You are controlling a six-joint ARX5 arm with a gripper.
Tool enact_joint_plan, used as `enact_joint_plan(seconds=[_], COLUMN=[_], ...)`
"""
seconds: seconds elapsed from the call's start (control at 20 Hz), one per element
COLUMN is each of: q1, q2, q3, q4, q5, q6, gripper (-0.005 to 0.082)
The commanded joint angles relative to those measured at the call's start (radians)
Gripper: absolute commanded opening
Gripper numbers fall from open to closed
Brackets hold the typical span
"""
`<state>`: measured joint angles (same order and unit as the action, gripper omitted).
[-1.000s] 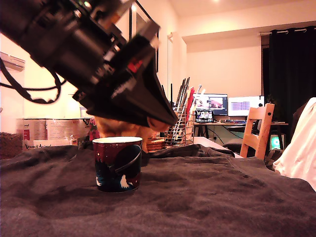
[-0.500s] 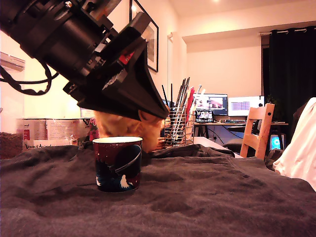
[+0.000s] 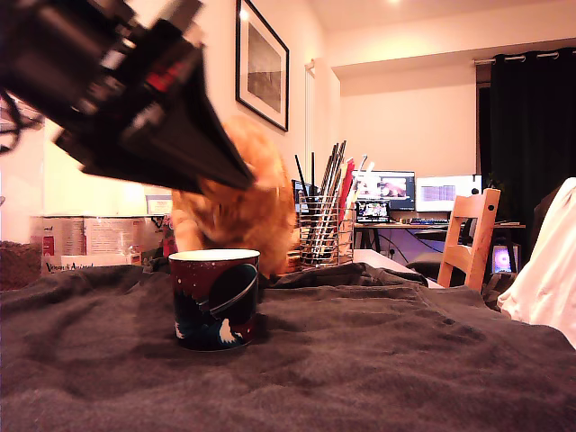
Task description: Pick up the coffee capsules on the table and drop them inside the coffee cup
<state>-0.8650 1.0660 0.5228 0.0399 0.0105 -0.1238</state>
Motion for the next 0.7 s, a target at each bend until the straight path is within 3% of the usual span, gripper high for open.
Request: enact_joint_plan(seconds=[0.0, 0.65], q1=[0.017, 0.119], q2=[-0.026, -0.203], q3=[-0.033, -0.104], q4=[-0.013, -0.149], q5=[-0.014, -0.1], q6=[-0.004, -0.006], gripper=[0.0266, 0.0266])
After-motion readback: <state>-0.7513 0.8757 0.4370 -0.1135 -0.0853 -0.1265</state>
